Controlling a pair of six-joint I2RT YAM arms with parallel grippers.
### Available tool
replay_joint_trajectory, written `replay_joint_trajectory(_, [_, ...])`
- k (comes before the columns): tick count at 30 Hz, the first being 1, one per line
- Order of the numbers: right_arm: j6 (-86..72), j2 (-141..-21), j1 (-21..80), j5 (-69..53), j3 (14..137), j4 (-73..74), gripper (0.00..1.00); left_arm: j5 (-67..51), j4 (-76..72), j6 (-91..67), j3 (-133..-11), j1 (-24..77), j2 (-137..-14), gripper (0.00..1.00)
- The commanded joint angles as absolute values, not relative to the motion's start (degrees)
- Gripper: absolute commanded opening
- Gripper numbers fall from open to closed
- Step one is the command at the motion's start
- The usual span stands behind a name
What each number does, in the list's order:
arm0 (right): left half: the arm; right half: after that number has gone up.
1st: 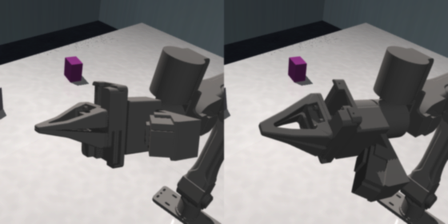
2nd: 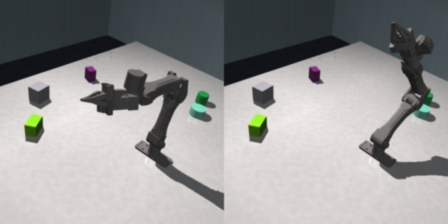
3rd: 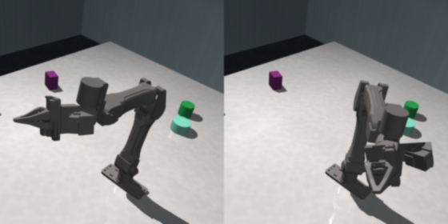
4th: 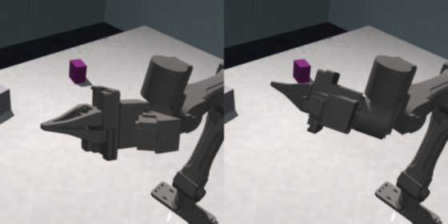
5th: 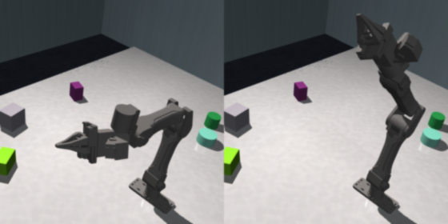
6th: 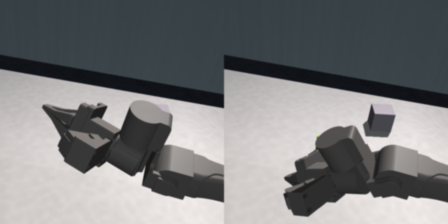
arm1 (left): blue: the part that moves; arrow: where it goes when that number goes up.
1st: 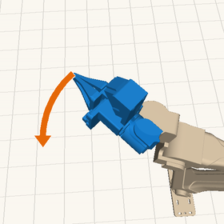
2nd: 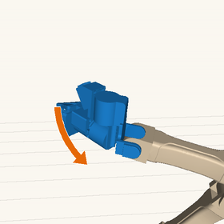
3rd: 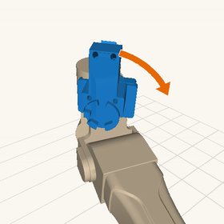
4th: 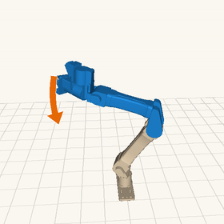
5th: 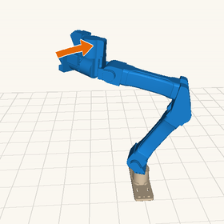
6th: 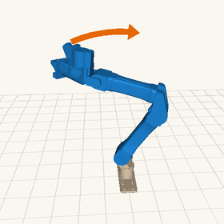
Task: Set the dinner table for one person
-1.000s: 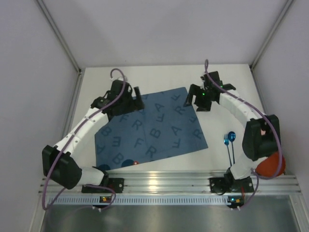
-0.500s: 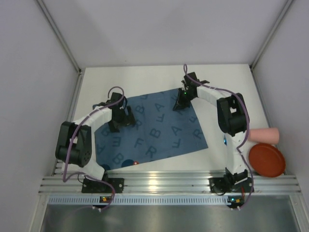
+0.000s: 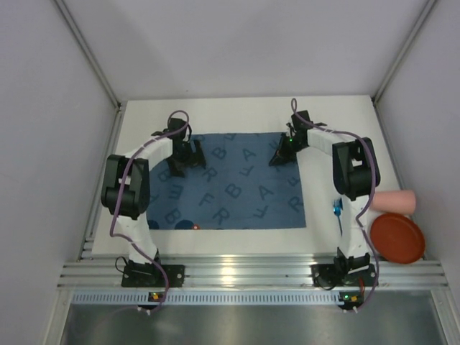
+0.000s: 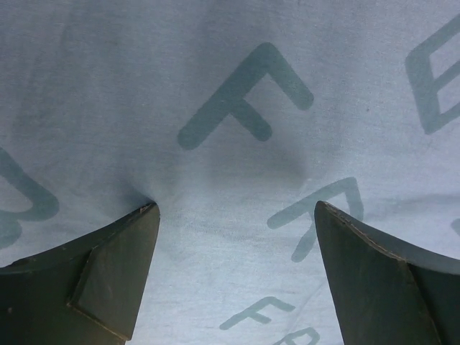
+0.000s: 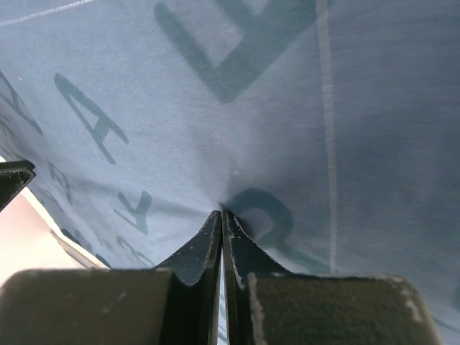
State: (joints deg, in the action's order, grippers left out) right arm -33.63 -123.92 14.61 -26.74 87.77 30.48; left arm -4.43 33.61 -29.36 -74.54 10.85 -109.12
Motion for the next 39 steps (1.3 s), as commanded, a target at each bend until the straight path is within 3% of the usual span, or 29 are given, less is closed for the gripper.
replay_joint_trajectory(1, [-30.5,-124.6,11.4,-19.7,87.4,31.4,0.0,-7.6,31.9,-28.1,-76.6,10.6,-114.2,0.94])
replay_joint_trajectory(11, [-27.6,-126.7,10.7,-17.3,93.9,34.9,0.0,-11.2,31.7,-30.4,-77.6,10.7,-115.1,0.93])
replay_joint_trajectory(19, [-25.0,-122.4,10.6,-23.4,98.7,35.6,0.01,-11.3,33.0,-33.2,-77.3,11.6,-110.8,0.93])
replay_joint_trajectory(22, [-24.7,-113.0,10.0,-21.5,97.9,36.7,0.56,-10.4,34.4,-33.6,-78.8,11.7,-107.7,0.94])
replay_joint_trajectory(23, [-25.4,-107.2,9.0,-19.0,97.1,37.1,0.81,-10.2,34.7,-33.5,-80.1,11.7,-107.1,0.95])
replay_joint_trajectory(25, [-27.1,-101.2,7.1,-15.8,92.9,38.1,0.99,-10.0,36.1,-33.5,-81.6,11.7,-106.3,0.95])
replay_joint_trajectory(29, [-32.8,-85.4,-2.0,-0.3,83.4,43.5,1.0,-10.1,37.3,-33.7,-83.7,12.3,-104.4,0.95])
replay_joint_trajectory(32, [-33.3,-80.1,-9.0,13.2,77.2,49.9,1.0,-10.2,37.3,-34.3,-83.1,13.5,-104.0,0.95])
replay_joint_trajectory(35, [-32.0,-79.6,-13.0,25.6,73.7,55.0,1.0,-10.1,37.6,-34.0,-82.5,16.4,-103.9,0.95])
replay_joint_trajectory(39, [-32.5,-78.9,-16.3,32.0,71.3,55.2,1.0,-9.8,39.0,-33.2,-82.0,19.8,-103.2,0.95])
